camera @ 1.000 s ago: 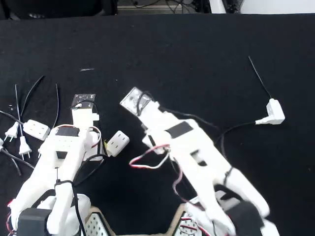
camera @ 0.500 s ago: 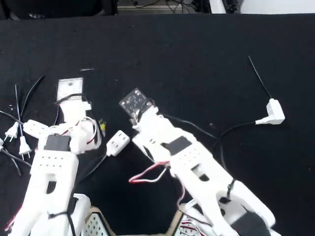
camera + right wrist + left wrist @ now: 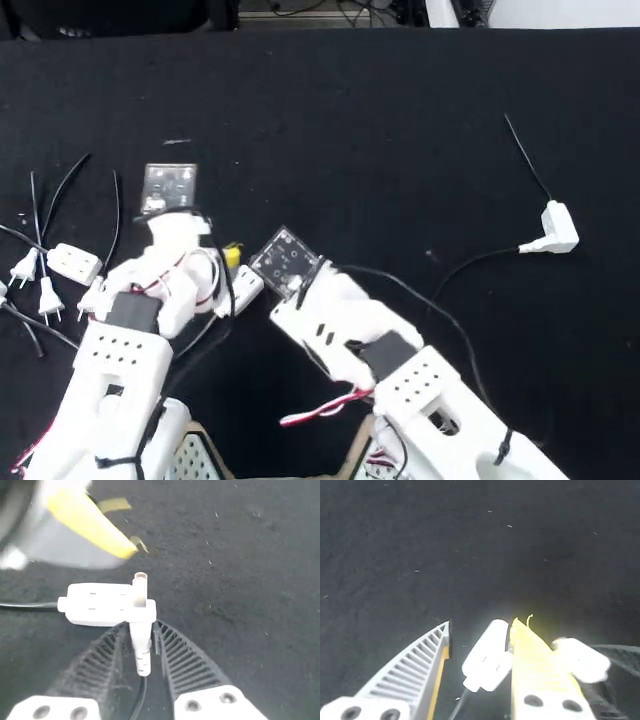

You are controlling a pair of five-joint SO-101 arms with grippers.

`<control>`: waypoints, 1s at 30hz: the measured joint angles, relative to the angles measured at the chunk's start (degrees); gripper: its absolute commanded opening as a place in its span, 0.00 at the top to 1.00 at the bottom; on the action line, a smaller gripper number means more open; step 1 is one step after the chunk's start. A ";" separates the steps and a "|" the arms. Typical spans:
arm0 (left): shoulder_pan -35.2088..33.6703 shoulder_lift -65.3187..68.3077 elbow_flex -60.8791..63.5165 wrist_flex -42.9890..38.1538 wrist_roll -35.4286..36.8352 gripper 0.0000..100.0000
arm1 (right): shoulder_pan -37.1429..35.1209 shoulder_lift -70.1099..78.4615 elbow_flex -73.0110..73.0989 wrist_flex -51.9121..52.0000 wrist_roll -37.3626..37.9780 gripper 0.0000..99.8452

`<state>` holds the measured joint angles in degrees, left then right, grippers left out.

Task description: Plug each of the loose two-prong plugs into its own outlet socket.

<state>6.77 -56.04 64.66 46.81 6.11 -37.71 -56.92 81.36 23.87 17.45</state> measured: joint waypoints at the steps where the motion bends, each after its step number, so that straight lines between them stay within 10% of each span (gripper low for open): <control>1: 0.35 -0.79 0.18 0.00 0.00 0.80 | -0.44 0.00 0.26 -0.53 0.00 0.99; 18: 2.64 -38.51 15.65 4.13 -1.41 0.80 | -3.87 1.05 0.62 -1.58 0.00 0.99; 30: 4.57 -41.32 16.88 7.38 -3.34 0.80 | -3.96 1.05 0.62 -1.58 -0.62 0.99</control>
<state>11.34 -97.36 81.54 54.20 2.77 -41.67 -55.87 81.98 22.29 16.84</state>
